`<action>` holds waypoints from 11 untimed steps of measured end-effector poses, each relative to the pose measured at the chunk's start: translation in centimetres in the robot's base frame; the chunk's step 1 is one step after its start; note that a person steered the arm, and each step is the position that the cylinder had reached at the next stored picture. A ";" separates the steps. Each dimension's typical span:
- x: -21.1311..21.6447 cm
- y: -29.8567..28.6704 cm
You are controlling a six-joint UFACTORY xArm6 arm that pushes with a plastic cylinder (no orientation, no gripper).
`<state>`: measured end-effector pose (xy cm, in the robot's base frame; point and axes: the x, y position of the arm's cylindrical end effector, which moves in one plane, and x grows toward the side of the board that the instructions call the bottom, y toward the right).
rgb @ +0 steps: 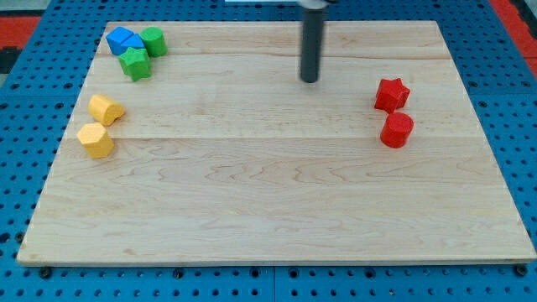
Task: Point your arm to the red star
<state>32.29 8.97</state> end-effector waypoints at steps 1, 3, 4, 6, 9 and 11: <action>-0.6 4.0; -5.3 12.6; -5.2 20.7; -2.1 25.5; 1.0 22.7; 3.8 14.7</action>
